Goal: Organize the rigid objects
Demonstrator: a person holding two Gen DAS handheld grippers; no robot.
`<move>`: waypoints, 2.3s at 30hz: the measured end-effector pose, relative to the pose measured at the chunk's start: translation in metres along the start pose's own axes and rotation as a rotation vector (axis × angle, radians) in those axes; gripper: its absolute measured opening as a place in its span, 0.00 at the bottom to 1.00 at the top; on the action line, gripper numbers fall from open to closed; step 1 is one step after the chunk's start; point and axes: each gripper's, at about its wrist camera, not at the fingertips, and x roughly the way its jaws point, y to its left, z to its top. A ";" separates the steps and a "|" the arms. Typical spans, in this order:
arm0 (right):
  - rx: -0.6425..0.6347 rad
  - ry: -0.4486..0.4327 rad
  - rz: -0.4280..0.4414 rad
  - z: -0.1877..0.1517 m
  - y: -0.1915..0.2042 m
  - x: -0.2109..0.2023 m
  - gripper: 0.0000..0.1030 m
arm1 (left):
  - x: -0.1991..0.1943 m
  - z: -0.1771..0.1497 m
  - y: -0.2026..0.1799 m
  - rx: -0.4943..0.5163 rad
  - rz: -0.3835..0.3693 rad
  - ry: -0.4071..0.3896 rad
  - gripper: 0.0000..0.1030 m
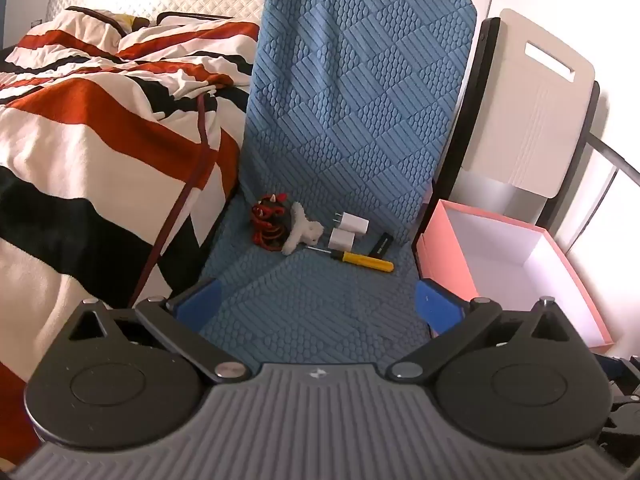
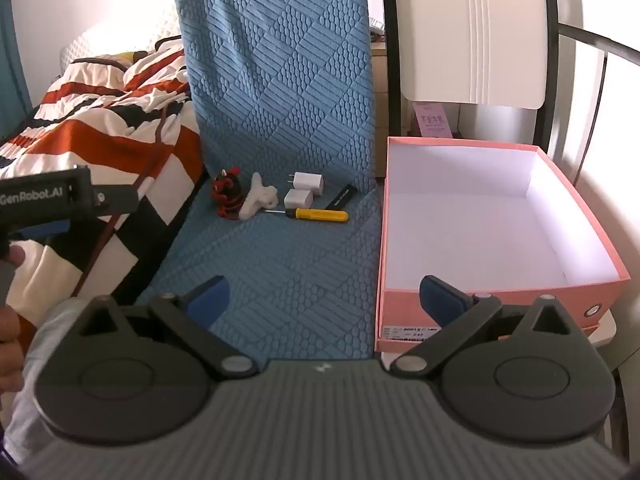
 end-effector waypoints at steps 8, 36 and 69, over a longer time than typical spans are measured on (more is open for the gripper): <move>0.002 0.006 -0.003 0.000 0.000 0.000 1.00 | -0.004 0.007 -0.005 -0.008 0.007 0.000 1.00; -0.007 0.023 -0.003 -0.002 0.002 -0.001 1.00 | -0.005 0.000 0.000 -0.014 -0.023 0.003 1.00; 0.008 0.029 -0.002 -0.005 0.004 -0.012 1.00 | -0.014 -0.014 0.002 0.015 -0.039 0.018 1.00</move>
